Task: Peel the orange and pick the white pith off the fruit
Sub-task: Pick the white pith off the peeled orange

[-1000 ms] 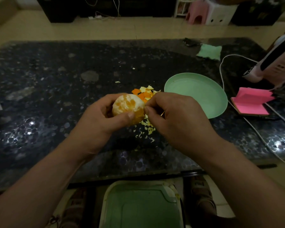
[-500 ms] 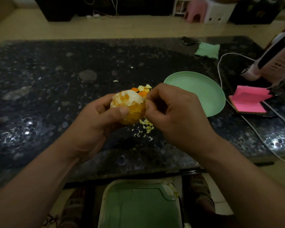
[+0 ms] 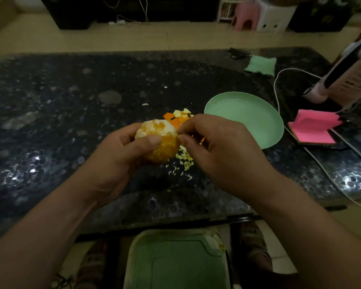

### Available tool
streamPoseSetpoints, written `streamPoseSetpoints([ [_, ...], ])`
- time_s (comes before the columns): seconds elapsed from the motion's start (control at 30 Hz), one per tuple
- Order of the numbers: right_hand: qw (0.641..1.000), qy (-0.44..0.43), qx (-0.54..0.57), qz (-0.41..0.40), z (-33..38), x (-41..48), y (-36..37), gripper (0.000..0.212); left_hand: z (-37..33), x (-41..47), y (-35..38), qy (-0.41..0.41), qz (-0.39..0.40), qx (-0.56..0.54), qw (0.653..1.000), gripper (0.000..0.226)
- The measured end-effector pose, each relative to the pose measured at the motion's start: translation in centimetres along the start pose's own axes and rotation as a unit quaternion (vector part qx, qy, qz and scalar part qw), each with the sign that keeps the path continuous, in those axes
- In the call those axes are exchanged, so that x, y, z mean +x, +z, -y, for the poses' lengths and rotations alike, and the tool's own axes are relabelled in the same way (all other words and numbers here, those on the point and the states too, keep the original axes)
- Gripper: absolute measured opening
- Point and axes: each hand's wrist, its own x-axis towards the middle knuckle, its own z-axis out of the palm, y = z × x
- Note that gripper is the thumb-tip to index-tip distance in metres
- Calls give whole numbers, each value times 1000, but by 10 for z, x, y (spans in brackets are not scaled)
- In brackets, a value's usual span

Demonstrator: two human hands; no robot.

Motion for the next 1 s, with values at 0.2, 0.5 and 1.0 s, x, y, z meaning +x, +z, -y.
streamPoseSetpoints([
  [0.2, 996, -35, -76, 30, 3, 0, 1, 19, -1, -1, -4, -18, -23, 80, 996, 49],
  [0.5, 995, -43, -87, 10, 8, -1, 4, 11, -1, -3, -3, -11, -6, 121, 993, 52],
  [1.0, 967, 136, 214, 30, -3, 0, -4, 10, -13, -10, 0, -35, 89, -33, 995, 84],
])
